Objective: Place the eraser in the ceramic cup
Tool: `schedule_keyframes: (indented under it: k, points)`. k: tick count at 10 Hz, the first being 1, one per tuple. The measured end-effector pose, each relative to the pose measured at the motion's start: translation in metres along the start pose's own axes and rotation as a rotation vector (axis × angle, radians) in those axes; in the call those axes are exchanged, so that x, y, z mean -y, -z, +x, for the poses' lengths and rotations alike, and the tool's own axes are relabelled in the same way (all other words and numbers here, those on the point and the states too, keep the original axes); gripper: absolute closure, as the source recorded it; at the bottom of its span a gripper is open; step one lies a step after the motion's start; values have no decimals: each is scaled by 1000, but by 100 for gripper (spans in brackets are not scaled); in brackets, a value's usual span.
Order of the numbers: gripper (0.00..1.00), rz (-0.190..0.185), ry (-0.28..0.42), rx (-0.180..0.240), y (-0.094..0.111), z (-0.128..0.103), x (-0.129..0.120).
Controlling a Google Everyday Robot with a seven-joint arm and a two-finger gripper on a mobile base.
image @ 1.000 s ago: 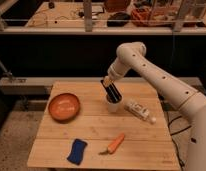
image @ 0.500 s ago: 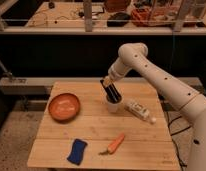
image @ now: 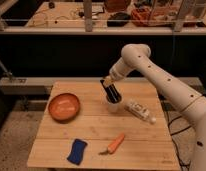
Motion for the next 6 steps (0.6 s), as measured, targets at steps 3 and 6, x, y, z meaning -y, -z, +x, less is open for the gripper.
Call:
schedule_keyframes:
  k: [3,6]
  points:
    - [100,21,11,-12,1,-1,1]
    - [100,38,36,-23,2,-2,3]
